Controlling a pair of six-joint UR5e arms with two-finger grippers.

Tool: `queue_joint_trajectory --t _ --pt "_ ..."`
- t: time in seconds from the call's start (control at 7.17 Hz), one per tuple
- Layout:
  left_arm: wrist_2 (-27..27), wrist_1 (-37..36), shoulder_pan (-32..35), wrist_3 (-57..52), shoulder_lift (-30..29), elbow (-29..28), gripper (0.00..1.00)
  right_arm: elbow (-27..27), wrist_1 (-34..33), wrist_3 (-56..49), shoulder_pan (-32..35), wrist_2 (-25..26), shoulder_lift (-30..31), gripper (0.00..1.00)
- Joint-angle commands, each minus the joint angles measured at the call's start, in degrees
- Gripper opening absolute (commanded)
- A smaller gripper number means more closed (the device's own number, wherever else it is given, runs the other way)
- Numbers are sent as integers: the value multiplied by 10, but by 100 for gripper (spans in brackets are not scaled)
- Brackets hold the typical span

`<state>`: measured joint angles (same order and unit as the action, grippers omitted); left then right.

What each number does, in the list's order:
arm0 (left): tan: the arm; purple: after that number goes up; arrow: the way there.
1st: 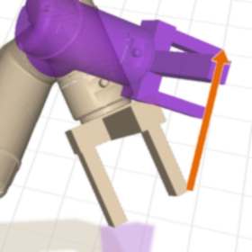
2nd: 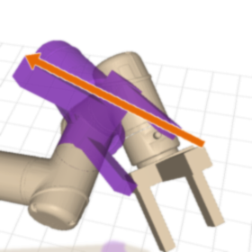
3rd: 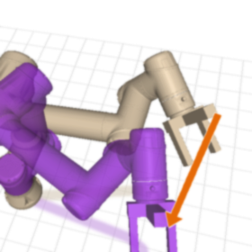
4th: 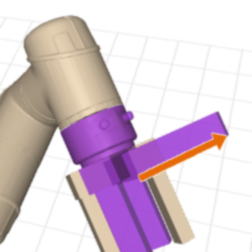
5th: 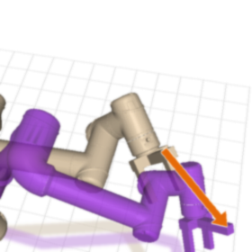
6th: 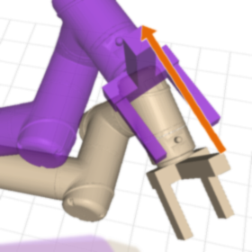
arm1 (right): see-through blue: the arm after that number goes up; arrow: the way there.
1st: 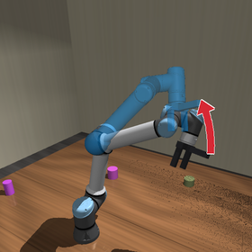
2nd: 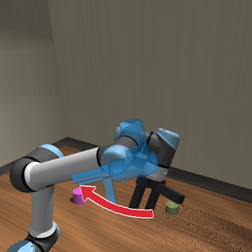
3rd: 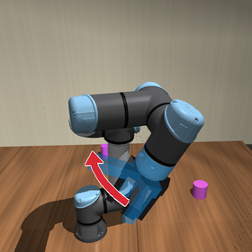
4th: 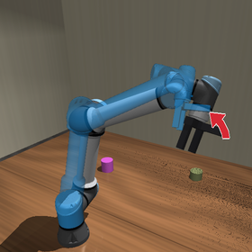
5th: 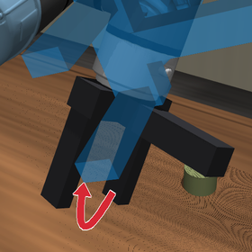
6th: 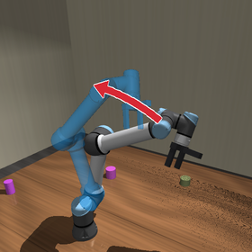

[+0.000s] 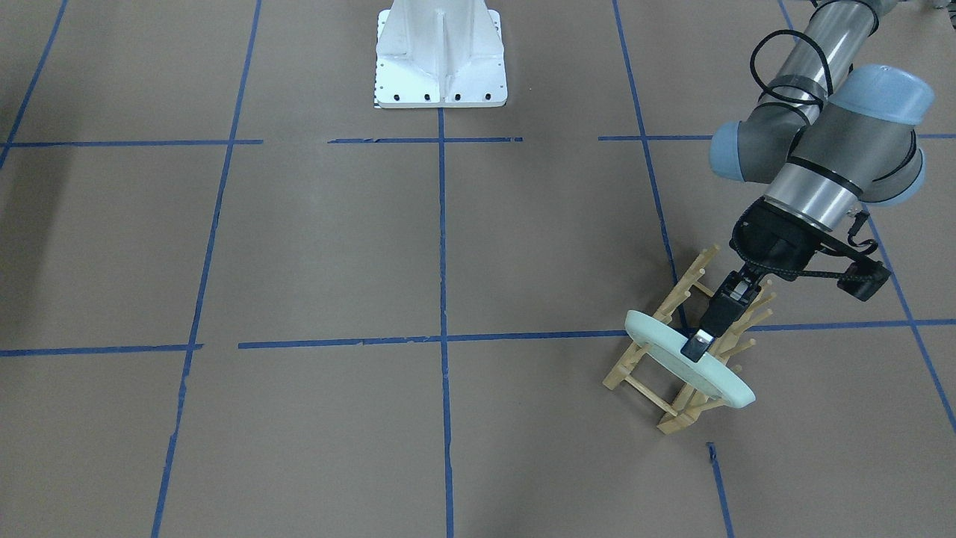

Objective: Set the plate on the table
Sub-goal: 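Close the left gripper on the green plate's rim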

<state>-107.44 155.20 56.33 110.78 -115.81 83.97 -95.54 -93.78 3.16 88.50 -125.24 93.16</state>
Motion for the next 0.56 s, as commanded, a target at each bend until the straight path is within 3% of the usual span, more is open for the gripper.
queue_joint_trajectory --t 0.0,0.42 --pt "0 64 1 4 24 1 2 0 0 0 -1 0 0 100" --pt "2 159 3 12 55 0 0 0 0 0 -1 0 0 100"
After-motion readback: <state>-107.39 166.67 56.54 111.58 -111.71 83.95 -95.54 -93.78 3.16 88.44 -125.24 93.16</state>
